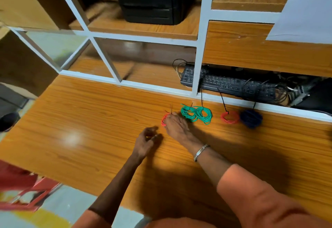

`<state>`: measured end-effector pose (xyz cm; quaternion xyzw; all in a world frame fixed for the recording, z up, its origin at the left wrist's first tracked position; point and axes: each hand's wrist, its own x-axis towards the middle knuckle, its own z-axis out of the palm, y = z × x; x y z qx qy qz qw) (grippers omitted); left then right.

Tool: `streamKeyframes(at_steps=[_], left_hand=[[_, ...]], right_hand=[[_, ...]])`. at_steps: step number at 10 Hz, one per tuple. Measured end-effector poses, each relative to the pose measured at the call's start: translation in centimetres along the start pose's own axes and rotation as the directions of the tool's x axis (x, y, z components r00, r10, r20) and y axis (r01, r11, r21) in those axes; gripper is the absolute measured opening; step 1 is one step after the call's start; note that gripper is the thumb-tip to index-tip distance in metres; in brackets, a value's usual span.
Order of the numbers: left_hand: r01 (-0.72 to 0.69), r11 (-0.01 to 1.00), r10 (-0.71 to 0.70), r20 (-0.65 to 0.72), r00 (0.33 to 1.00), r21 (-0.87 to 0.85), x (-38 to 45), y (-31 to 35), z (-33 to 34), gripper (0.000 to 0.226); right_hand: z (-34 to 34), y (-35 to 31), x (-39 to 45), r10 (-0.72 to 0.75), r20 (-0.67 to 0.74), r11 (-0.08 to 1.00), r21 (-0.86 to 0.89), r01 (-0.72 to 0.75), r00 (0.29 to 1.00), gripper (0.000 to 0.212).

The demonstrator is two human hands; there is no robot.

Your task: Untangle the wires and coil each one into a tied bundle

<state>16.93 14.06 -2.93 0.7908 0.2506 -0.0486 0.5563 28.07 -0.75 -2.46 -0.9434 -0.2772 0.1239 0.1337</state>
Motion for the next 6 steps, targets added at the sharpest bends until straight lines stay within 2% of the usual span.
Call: streamKeyframes(at_steps=[1,2,3,4,5,6], left_hand=[[-0.036,0.999,0.035,0.053,0.998,0.026,0.8,0.0,-1.6,0.02],[-0.11,0.989,0.103,0.071,0.992,0.098,2.4,-0.3,-3.2,0.019],[-0.149,0.978,0.138,0.085,0.987,0.147,3.8,-1.3,-5.0,0.02],[-0.197,0.944,0.168,0.127,0.977,0.265,4.6,-2.1,-6.8,0.037],[-0.254,0.928,0.205,0.197,0.959,0.272,7.4,-5.5,-7.1,0.031],[-0.273,0.927,0.226,0.198,0.954,0.255,8.1,-4.8,-6.1,0.034]], right_hand=[[-2.0,-1.5,2.0,-0.022,-0.054,0.999,-0.028,0.021,0.998,0.03],[-1.7,-1.5,3.4,0.06,-0.083,0.997,-0.041,-0.063,0.995,0.046],[-0.9,-1.8,3.7,0.08,-0.051,0.995,-0.058,-0.083,0.996,0.059],[-0.2,-2.0,1.9,0.047,-0.081,0.999,-0.014,-0.049,0.996,0.072],[0.2,-2.2,-0.2,0.077,-0.156,0.997,-0.004,-0.079,0.985,0.06],[0.2,-1.4,-1.2,0.067,-0.159,0.998,0.011,-0.066,0.985,0.055]])
